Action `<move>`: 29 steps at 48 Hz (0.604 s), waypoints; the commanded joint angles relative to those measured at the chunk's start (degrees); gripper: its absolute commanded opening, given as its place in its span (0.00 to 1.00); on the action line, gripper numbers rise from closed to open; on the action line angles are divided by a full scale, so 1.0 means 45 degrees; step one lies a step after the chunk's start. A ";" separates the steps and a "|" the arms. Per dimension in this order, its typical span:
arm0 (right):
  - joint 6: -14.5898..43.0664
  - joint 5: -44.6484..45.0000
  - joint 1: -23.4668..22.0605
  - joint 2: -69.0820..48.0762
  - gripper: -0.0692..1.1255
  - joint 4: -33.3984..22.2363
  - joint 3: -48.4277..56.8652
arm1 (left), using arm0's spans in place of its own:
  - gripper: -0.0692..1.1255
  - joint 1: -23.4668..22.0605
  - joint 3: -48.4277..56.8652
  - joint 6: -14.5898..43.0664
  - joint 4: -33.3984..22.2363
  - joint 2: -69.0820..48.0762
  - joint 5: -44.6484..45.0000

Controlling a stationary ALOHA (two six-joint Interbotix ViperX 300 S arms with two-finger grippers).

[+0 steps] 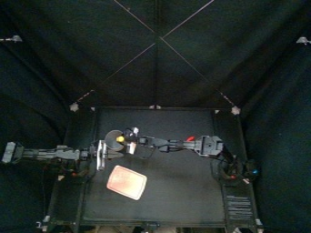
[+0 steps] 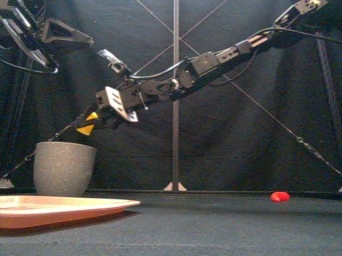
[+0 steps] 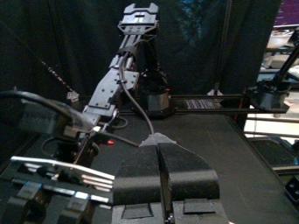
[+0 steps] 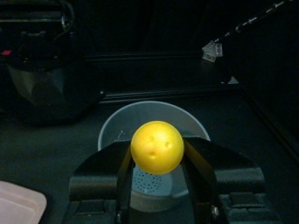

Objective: Pick the yellow can then place it in the grey bowl
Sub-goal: Drop yellow can in the grey bowl and return to neutral

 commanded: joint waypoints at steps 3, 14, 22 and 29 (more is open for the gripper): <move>-0.0039 0.0254 -0.0254 0.0156 0.68 0.0234 -0.1348 | 0.08 0.0020 -0.0234 0.0020 0.0156 0.0039 -0.0098; -0.0039 0.0898 -0.0254 0.0547 0.79 0.0371 -0.2188 | 0.08 0.0000 -0.0195 0.0020 0.0273 0.0039 -0.0059; -0.0039 0.0977 -0.0215 0.0547 0.84 0.0391 -0.2188 | 0.08 0.0020 -0.0156 0.0020 0.0293 0.0039 -0.0059; -0.0059 0.0937 -0.0215 0.0195 0.84 0.0391 -0.1719 | 0.08 0.0020 -0.0176 0.0020 0.0293 0.0039 -0.0059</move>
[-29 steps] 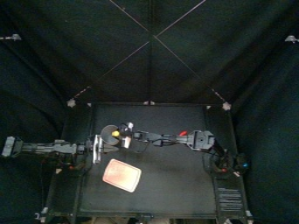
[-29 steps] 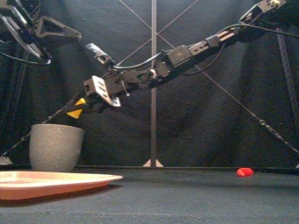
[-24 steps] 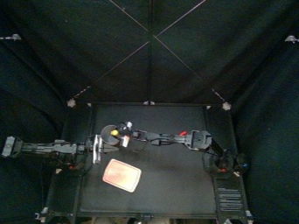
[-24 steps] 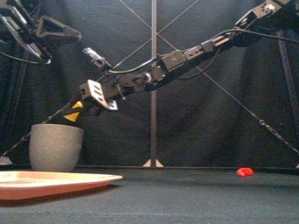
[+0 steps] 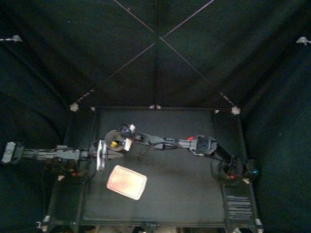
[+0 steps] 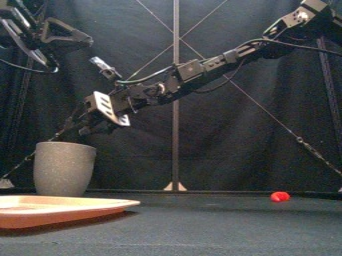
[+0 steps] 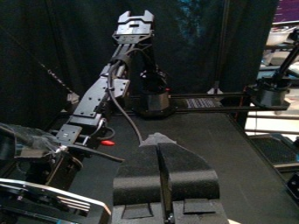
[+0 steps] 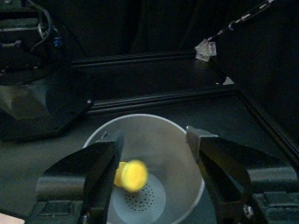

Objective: Pick the yellow can then place it in the grey bowl
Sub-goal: Drop yellow can in the grey bowl and return to neutral

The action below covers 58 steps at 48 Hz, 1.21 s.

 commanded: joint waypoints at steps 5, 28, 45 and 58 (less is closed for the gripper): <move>0.0000 -0.0293 -0.0039 -0.1387 0.84 0.0039 0.0977 | 0.08 0.0020 -0.0156 0.0000 0.0020 0.0039 -0.0039; 0.0000 -0.2910 0.0078 -0.6328 0.84 0.0332 0.8125 | 0.08 0.0020 -0.0098 0.0020 0.0020 0.0039 -0.0039; 0.0000 -0.6016 0.0957 -0.9492 0.84 0.0508 1.2773 | 0.08 0.0039 0.0078 0.0020 0.0020 0.0039 -0.0020; 0.0020 -0.7012 0.1602 -1.1133 0.84 0.0996 1.4863 | 0.08 0.0137 0.0273 0.0020 0.0020 0.0039 0.0020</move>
